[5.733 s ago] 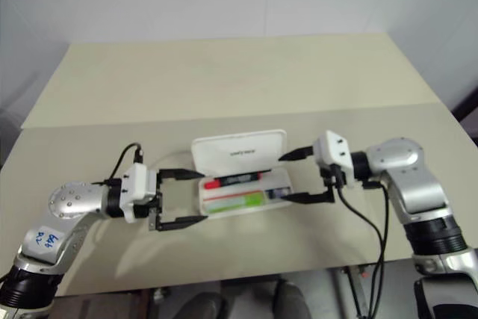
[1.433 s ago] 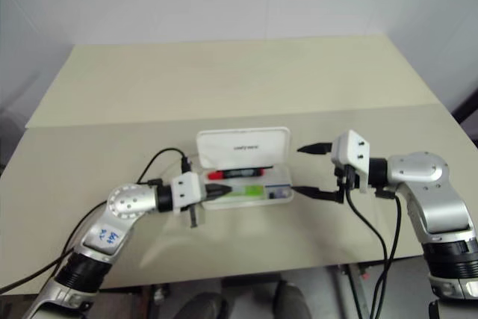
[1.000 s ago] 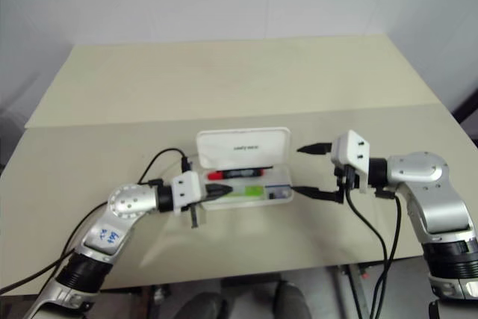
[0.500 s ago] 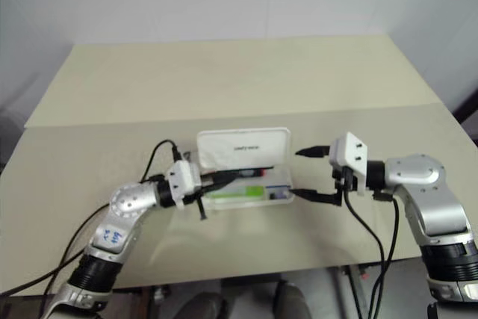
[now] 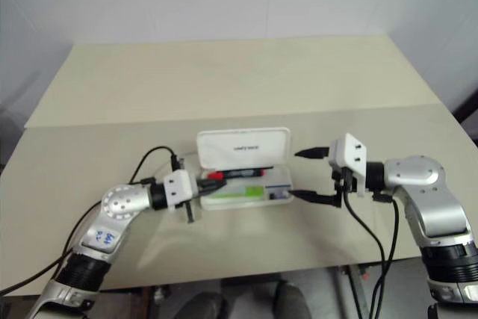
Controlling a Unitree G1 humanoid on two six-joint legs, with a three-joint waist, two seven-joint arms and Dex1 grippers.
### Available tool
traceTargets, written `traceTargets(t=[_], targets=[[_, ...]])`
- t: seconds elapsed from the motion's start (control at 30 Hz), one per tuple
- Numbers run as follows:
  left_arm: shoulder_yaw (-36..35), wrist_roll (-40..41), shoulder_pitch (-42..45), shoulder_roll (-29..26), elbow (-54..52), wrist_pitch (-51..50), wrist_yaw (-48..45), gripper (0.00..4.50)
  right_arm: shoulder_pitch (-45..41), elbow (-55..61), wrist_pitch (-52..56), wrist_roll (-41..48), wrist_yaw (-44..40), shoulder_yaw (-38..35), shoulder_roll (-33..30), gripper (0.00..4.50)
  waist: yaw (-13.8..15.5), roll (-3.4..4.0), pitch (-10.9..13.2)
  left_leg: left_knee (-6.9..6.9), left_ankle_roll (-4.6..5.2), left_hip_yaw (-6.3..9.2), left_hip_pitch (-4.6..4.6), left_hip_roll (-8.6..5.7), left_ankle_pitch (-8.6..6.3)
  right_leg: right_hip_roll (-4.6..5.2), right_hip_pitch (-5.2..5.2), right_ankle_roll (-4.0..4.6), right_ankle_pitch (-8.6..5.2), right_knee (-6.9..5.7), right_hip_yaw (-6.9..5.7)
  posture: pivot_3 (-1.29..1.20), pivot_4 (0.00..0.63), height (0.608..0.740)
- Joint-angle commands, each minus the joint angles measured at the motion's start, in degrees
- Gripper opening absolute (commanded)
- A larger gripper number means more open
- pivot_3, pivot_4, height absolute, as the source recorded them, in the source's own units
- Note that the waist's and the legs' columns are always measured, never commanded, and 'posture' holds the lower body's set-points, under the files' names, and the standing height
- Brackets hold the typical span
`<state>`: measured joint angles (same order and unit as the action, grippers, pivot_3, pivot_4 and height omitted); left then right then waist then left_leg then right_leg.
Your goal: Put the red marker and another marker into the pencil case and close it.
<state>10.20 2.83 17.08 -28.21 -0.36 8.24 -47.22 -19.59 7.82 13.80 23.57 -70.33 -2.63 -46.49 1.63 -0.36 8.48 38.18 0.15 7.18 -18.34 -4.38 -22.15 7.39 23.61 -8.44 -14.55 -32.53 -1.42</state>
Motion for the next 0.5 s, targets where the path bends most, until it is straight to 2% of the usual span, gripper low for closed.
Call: traceTargets(t=[0.03,0.3,0.5], targets=[[1.0,0.2,0.4,-0.3,-0.9,0.1,-1.3,0.07,-0.1,1.9,-0.1,1.3,0.5,-1.3,0.0,4.5,0.0,0.0,0.0,-0.01,0.0,0.0,0.0,0.0,0.0,0.0,0.0,0.0,0.0,0.0,0.0,0.0,0.15,0.74],[2.1,3.6,-0.3,-1.4,-3.9,0.6,-7.5,0.07,0.1,2.3,0.2,1.5,0.8,-1.4,-0.2,4.5,-0.1,0.0,0.0,-0.01,0.0,0.0,0.0,0.01,0.0,0.0,0.0,0.0,0.0,0.01,-0.01,0.0,0.15,0.74],[1.9,3.7,-1.9,-2.7,-5.8,0.0,-8.7,0.07,0.0,2.0,-0.1,1.6,0.8,-1.2,-0.1,4.5,-0.1,0.0,0.0,-0.02,0.0,0.0,0.0,0.02,0.0,-0.01,0.0,0.0,0.0,0.02,0.01,0.0,0.15,0.74]])
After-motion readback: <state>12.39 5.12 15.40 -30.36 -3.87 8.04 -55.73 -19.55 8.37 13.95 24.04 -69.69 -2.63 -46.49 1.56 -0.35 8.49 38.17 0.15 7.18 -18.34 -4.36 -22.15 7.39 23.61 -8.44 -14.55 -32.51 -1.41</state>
